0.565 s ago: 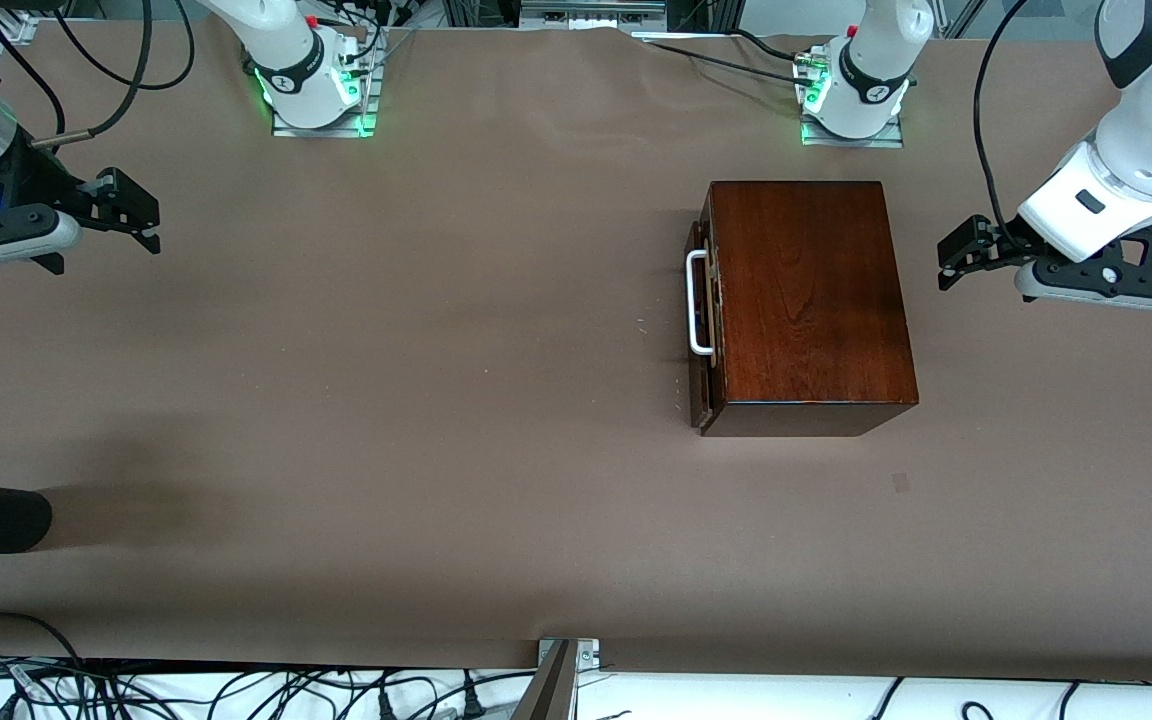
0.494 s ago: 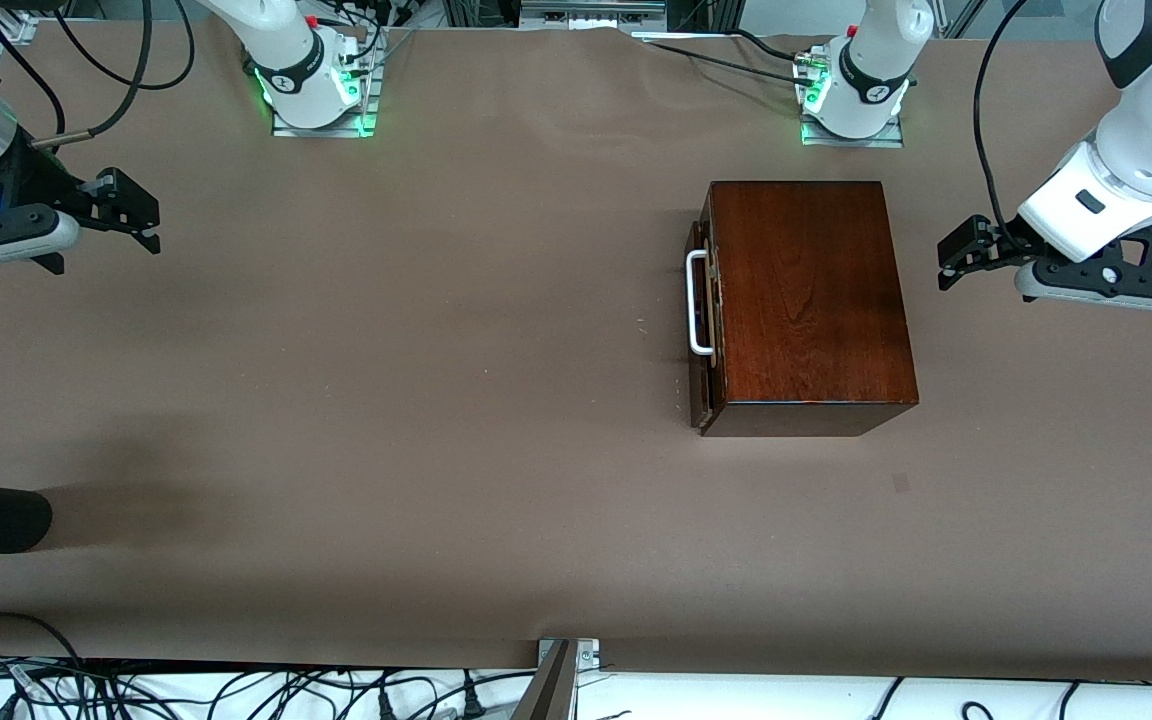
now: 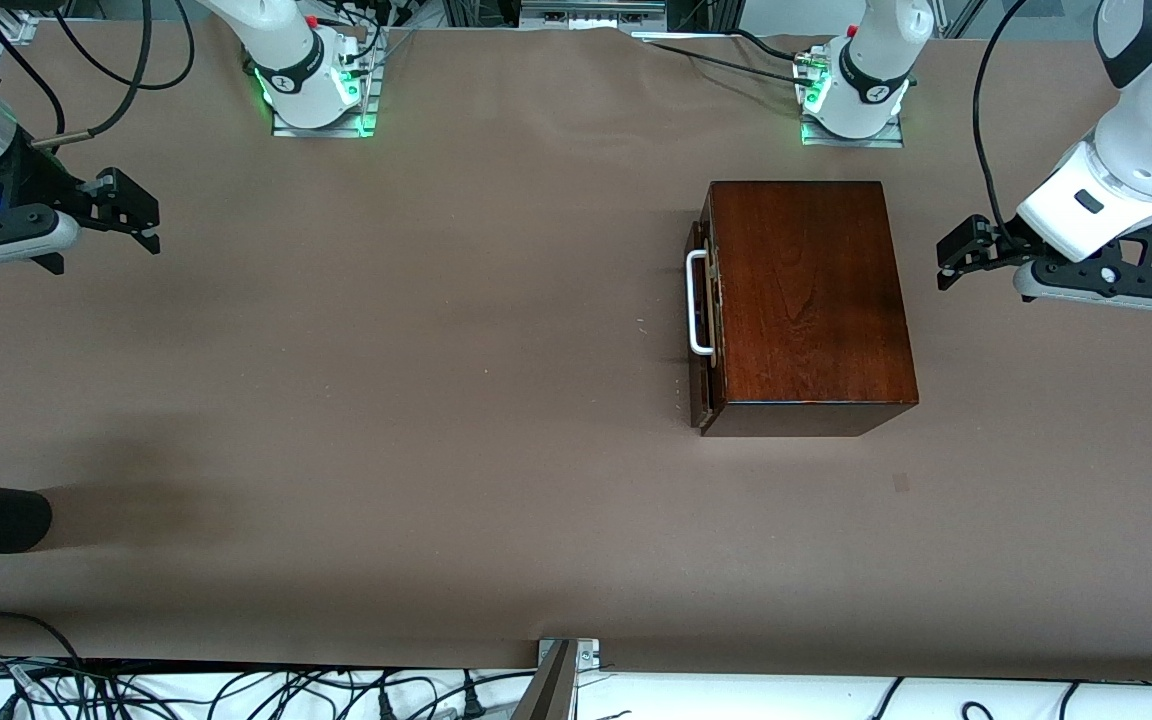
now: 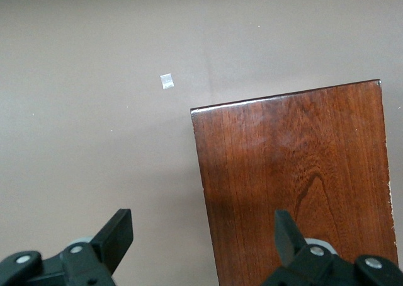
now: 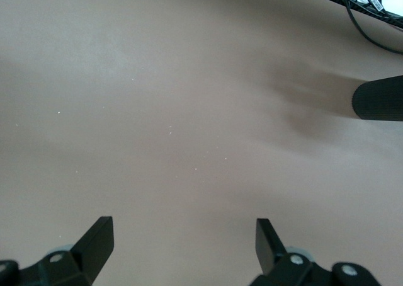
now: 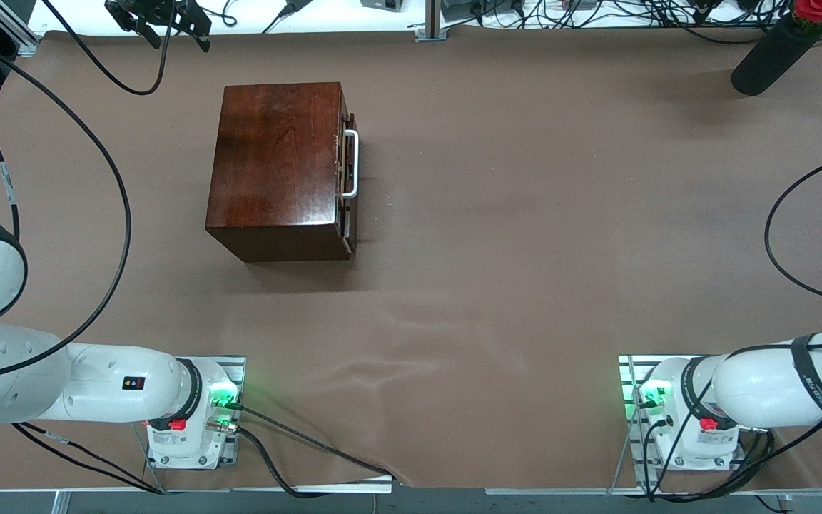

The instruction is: Open drawer, take yellow block, close drawer

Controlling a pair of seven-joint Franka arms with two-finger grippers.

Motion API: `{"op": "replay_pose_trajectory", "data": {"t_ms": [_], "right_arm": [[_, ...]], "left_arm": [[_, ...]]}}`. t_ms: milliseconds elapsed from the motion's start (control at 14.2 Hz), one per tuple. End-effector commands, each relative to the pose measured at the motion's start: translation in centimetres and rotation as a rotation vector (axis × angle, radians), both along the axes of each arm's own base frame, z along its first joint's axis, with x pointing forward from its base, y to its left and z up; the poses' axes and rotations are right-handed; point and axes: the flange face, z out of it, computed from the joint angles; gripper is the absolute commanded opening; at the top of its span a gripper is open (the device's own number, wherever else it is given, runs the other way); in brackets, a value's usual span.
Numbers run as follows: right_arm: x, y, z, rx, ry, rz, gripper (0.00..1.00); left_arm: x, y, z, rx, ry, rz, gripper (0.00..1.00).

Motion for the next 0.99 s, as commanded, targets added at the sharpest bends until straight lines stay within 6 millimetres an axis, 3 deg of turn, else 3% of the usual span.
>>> {"op": "replay_pose_trajectory", "data": {"t_ms": [0,424,635,776,918], "right_arm": [[0.2,0.1,0.5,0.008,-0.007,-0.011,1.00],[0.2,0.0,0.4,0.007,0.000,-0.013,1.00],[0.2,0.0,0.3,0.007,0.000,-0.013,1.00],[0.2,0.0,0.3,0.007,0.002,-0.013,1.00],[0.2,0.0,0.3,0.007,0.002,-0.012,1.00]], "left_arm": [[0.2,-0.3,0.4,-0.013,-0.009,0.004,1.00],[0.2,-0.2,0.4,-0.013,-0.004,0.012,1.00],[-0.8,-1.2,0.2,-0.010,0.074,0.003,1.00],[-0.7,-2.9,-0.4,-0.010,0.098,-0.028,1.00],[-1.1,-6.4,-0.5,-0.007,0.122,-0.091,1.00]]}}
